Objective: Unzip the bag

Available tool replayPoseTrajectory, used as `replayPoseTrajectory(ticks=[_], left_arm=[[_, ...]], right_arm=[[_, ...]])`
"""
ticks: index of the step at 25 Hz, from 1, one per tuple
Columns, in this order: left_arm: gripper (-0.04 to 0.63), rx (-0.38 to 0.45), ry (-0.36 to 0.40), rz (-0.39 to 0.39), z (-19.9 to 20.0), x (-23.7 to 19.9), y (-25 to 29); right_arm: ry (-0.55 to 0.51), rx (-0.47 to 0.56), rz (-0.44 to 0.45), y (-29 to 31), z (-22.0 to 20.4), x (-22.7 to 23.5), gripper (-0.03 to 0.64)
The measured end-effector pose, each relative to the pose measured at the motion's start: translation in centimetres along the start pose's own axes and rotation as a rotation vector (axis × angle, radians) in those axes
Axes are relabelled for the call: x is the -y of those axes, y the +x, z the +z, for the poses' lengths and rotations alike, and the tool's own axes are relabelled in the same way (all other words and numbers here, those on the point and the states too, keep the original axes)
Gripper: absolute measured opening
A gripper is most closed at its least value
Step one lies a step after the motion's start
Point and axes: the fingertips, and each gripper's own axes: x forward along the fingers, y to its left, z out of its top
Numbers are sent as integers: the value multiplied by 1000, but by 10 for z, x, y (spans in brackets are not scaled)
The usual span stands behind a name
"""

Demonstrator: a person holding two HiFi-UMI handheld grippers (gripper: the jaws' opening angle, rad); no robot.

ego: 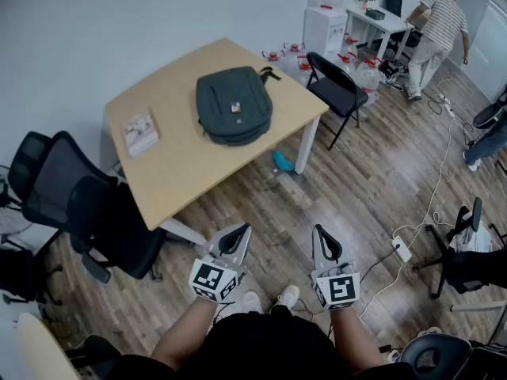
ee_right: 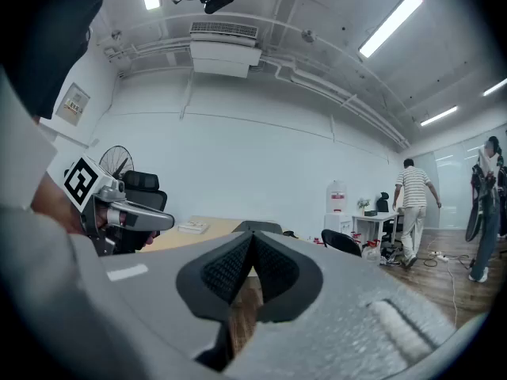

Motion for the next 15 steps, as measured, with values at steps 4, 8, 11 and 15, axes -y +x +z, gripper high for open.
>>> replayPoseTrajectory(ticks=[4,8,11,15], left_arm=[[18,0,10,0,0,3,-11],[18,-5,-3,-3,-4,3,-21],[18,-17,-4,-11,-10,1,-29],[18,-17,0,-22,-9,-4,-37]], right_arm=[[5,5,14,-4,3,-13,2],[0,1,8,-6,5,-23,2],[-27,-8,-2,-5,5,-32,2],[-24,-15,-1,-6,8,-43,2]])
